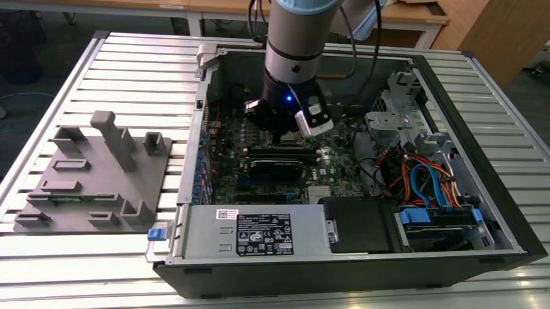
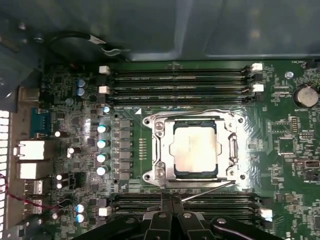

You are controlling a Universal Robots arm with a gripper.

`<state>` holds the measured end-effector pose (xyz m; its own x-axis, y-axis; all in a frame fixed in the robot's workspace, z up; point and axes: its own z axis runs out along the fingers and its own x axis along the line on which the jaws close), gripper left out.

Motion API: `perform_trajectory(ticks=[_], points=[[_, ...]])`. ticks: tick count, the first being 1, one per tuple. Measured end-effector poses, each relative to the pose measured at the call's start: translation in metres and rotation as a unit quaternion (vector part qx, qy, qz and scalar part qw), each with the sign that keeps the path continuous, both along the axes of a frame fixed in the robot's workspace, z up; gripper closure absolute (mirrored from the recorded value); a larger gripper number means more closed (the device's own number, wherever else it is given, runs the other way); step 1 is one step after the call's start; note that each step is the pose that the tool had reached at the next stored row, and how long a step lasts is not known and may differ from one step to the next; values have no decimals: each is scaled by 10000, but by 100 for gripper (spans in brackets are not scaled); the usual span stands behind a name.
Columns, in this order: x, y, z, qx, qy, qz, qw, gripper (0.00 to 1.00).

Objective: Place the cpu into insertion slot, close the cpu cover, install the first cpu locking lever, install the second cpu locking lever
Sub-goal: 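Install the second cpu locking lever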

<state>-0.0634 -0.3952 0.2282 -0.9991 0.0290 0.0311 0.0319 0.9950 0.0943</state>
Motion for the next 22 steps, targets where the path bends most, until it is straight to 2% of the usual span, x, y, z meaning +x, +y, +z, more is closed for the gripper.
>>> perform_trajectory(ticks=[5, 14, 18, 22], points=[[-17, -81, -12, 89, 0, 0, 10000, 90], [-45, -89, -88, 269, 1, 0, 9996, 90], [-71, -99, -118, 323, 0, 1, 9995, 90], [-72, -132, -135, 370, 0, 1, 9993, 90]])
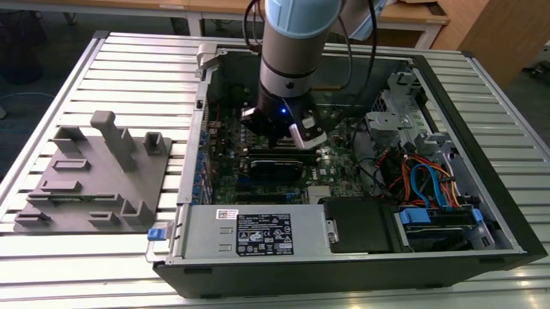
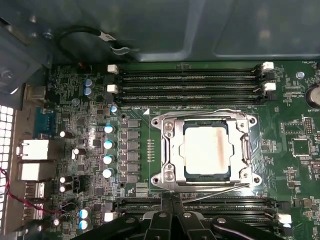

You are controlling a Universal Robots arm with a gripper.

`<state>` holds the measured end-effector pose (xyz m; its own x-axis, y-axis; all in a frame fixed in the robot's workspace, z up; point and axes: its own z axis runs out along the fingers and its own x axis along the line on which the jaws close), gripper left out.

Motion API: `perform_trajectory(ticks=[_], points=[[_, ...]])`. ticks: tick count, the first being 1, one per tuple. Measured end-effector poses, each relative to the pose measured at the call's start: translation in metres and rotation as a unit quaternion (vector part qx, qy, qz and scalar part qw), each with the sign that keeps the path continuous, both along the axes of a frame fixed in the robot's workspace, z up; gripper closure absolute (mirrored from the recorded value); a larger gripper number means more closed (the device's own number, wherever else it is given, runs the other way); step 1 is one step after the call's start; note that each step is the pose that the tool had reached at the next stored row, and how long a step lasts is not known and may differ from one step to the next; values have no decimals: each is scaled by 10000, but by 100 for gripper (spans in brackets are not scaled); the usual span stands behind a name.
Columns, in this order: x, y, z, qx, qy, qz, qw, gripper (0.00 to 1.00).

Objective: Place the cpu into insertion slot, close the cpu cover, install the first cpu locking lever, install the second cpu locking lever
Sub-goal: 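Install the second cpu locking lever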

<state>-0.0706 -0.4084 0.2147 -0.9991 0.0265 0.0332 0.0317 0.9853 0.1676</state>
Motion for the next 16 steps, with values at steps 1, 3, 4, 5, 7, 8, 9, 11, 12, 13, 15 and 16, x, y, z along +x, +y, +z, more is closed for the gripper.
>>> perform_trajectory(ticks=[1, 3, 4, 5, 7, 8, 9, 11, 12, 13, 15, 16], points=[[-1, -9, -2, 18, 0, 1, 10000, 90], [-1, -33, -6, 56, 0, 2, 10000, 90], [-2, -45, -9, 75, 0, 2, 10000, 90], [-2, -56, -12, 90, 0, 2, 10000, 90], [-3, -71, -19, 115, 0, 2, 9999, 90], [-3, -76, -23, 128, 0, 2, 9999, 90], [-5, -80, -27, 137, 0, 1, 9999, 90], [-6, -80, -39, 154, 0, 1, 9999, 90], [-8, -81, -43, 164, 0, 1, 9999, 90], [-9, -82, -46, 175, 0, 2, 9998, 90], [-10, -82, -52, 204, 1, 1, 9998, 90], [-10, -82, -54, 230, 0, 2, 9997, 90]])
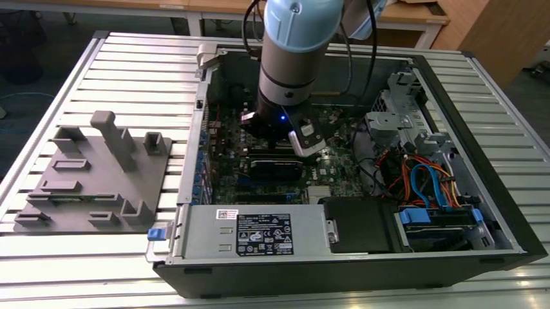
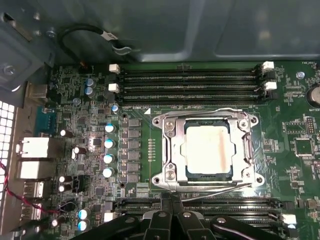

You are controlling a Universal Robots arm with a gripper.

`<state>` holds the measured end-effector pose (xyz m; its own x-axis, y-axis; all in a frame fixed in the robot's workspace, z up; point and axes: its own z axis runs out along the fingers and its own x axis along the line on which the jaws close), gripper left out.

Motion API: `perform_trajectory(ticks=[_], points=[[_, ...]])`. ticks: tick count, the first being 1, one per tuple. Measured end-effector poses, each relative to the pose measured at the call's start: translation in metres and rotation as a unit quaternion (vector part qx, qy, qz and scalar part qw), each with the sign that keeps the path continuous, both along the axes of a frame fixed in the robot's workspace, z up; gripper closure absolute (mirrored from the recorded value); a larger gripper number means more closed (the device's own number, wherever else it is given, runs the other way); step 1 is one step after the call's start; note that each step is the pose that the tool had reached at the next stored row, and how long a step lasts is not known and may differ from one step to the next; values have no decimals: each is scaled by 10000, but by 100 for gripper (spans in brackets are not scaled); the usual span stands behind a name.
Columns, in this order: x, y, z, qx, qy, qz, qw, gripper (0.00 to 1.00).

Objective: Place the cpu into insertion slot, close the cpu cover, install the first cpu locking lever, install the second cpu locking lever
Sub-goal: 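Install the second cpu locking lever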

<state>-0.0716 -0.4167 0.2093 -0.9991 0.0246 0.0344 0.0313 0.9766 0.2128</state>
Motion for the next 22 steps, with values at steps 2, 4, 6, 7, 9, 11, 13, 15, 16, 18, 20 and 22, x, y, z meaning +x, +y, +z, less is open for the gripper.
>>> perform_trajectory(ticks=[2, 4, 6, 7, 9, 11, 13, 15, 16, 18, 20, 22], points=[[0, 1, 0, 9, 0, 0, 10000, 90], [0, 0, -1, 10, 0, -1, 10000, 90], [0, -10, -1, 10, 0, 0, 10000, 90], [0, -14, -1, 10, 0, 0, 10000, 90], [0, -24, 0, 10, 0, 0, 10000, 90], [0, -37, -1, 11, 0, 0, 10000, 90], [-1, -48, 0, 10, 0, -1, 10000, 90], [-1, -54, 0, 13, 0, -1, 10000, 90], [-1, -55, 0, 14, 0, 0, 10000, 90], [-2, -55, -5, 20, -1, -1, 10000, 90], [-12, -55, -18, 28, 0, 0, 10000, 90], [-25, -55, -38, 37, 0, -1, 10000, 90]])
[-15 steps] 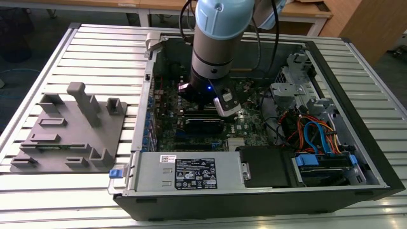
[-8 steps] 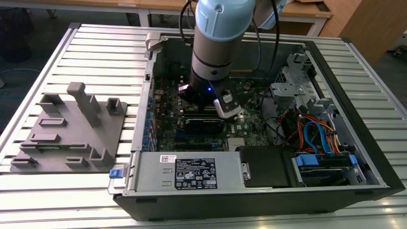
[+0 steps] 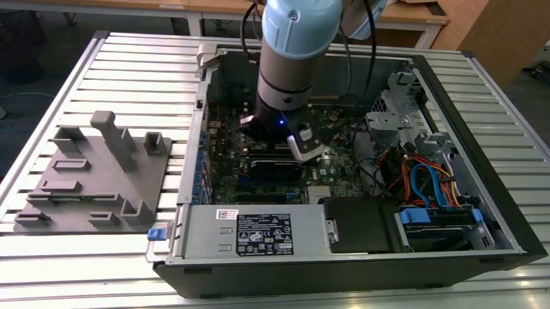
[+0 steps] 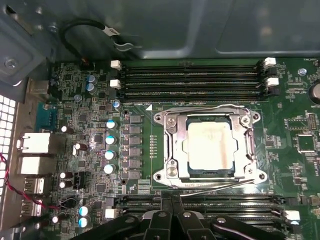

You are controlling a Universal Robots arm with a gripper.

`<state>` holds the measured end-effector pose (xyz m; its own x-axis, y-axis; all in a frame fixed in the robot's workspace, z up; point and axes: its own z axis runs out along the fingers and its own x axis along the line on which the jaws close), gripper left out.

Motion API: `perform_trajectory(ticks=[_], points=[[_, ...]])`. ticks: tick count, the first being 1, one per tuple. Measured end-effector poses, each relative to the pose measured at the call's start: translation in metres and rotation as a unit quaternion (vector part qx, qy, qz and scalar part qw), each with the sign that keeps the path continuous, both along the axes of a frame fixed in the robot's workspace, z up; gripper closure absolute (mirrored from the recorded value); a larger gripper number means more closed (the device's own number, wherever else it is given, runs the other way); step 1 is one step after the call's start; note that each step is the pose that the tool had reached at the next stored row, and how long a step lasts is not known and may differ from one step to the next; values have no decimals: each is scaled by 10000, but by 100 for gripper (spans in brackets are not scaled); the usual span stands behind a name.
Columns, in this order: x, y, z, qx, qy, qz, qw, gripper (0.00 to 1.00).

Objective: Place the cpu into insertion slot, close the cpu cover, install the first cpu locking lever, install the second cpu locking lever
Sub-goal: 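Install the second cpu locking lever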

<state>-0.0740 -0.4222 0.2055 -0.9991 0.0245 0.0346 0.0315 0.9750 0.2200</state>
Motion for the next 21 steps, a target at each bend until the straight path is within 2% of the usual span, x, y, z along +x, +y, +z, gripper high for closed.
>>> perform_trajectory(ticks=[2, 6, 9, 21], points=[[-8, -1, -17, 16, 0, 0, 10000, 90], [-11, 0, -42, 83, 0, 0, 10000, 90], [-12, 1, -55, 113, -1, 0, 9999, 90], [-41, 13, -97, 132, 0, 0, 9999, 90]])
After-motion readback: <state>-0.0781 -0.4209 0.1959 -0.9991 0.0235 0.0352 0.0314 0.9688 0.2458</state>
